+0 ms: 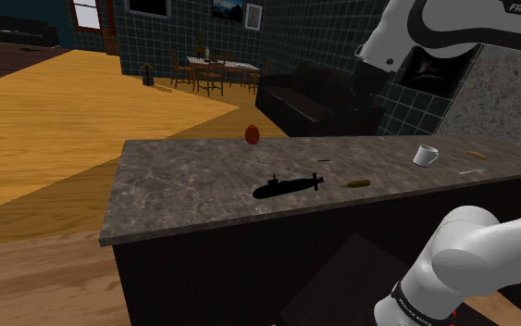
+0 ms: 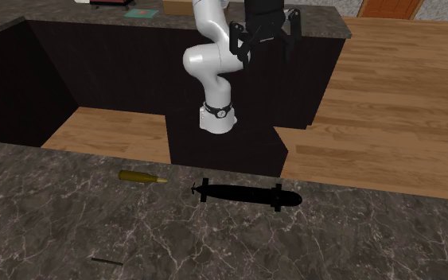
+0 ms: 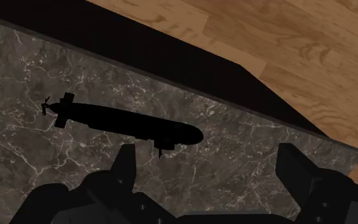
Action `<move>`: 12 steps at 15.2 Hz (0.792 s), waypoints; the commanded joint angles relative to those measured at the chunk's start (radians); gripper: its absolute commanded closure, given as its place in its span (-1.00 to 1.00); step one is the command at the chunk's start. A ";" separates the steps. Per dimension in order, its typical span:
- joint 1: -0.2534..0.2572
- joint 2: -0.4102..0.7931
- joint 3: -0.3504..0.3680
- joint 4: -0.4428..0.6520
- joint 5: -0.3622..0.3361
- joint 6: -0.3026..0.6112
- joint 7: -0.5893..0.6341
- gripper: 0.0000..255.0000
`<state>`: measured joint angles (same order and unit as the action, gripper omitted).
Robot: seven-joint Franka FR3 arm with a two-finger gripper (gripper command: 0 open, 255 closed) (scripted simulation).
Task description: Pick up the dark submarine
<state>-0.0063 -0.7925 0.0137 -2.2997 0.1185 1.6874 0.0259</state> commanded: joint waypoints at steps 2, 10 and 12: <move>0.012 0.015 -0.024 -0.016 -0.008 0.018 -0.061 -1.00; 0.114 0.215 -0.208 -0.065 -0.067 0.157 -0.539 -1.00; 0.139 0.283 -0.247 -0.059 -0.074 0.190 -0.658 -1.00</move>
<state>0.1203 -0.5386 -0.2133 -2.3549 0.0492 1.8593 -0.5650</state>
